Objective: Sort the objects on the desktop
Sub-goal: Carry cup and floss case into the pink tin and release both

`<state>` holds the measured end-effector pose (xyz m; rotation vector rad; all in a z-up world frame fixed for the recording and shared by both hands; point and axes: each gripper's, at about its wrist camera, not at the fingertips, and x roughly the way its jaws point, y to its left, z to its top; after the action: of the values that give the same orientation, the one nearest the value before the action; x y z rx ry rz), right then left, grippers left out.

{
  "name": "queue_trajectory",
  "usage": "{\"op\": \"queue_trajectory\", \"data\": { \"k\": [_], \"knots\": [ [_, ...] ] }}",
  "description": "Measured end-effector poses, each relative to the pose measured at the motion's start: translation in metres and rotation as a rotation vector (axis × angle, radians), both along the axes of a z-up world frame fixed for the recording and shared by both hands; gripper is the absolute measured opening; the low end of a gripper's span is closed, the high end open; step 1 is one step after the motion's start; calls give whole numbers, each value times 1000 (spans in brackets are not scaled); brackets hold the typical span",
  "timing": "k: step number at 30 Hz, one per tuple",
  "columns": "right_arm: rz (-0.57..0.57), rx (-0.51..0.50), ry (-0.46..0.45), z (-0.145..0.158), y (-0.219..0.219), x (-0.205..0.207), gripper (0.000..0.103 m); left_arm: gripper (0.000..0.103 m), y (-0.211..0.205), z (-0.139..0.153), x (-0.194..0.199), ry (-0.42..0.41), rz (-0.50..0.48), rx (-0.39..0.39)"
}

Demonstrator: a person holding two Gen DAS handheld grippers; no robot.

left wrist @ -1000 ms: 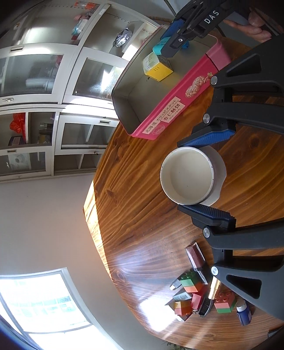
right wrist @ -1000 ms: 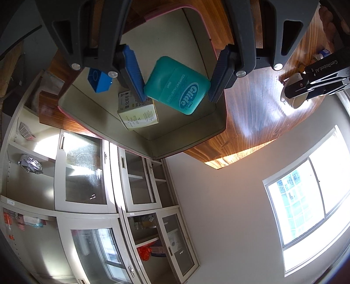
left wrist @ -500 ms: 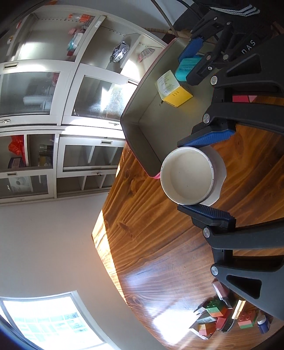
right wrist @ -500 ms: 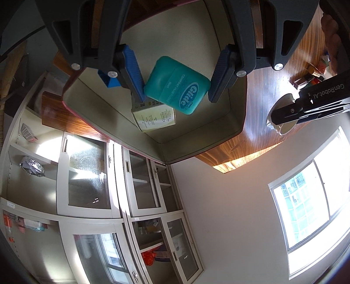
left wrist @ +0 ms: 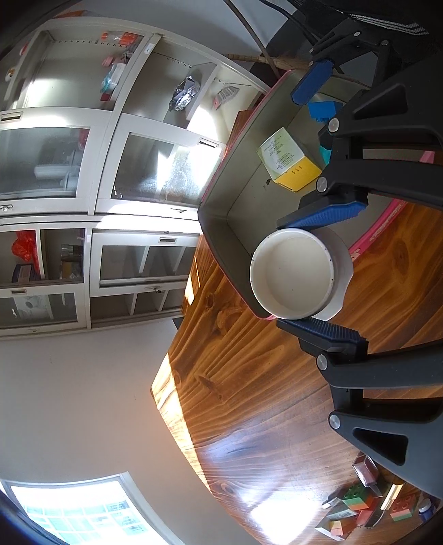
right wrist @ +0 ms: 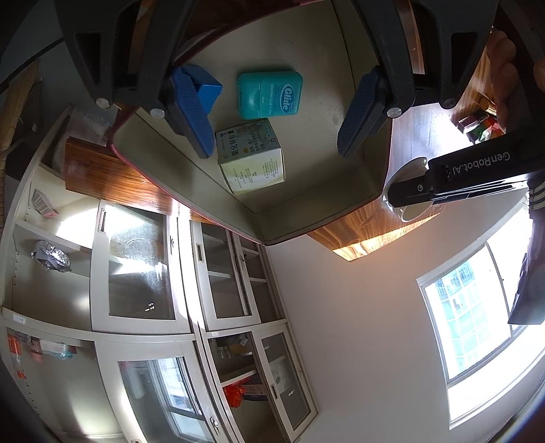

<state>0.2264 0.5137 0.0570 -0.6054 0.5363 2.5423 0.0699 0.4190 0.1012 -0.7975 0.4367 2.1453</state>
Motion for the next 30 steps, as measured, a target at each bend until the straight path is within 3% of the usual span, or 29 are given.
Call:
{"op": "queue_trajectory", "data": {
  "k": [10, 14, 30],
  "knots": [
    [-14, 12, -4, 2, 5, 4, 80, 53, 23, -7, 0, -72, -55, 3],
    [-15, 3, -6, 1, 6, 4, 80, 74, 20, -7, 0, -62, -35, 16],
    [2, 3, -2, 5, -8, 2, 82, 74, -10, -1, -5, -30, 36, 28]
  ]
}}
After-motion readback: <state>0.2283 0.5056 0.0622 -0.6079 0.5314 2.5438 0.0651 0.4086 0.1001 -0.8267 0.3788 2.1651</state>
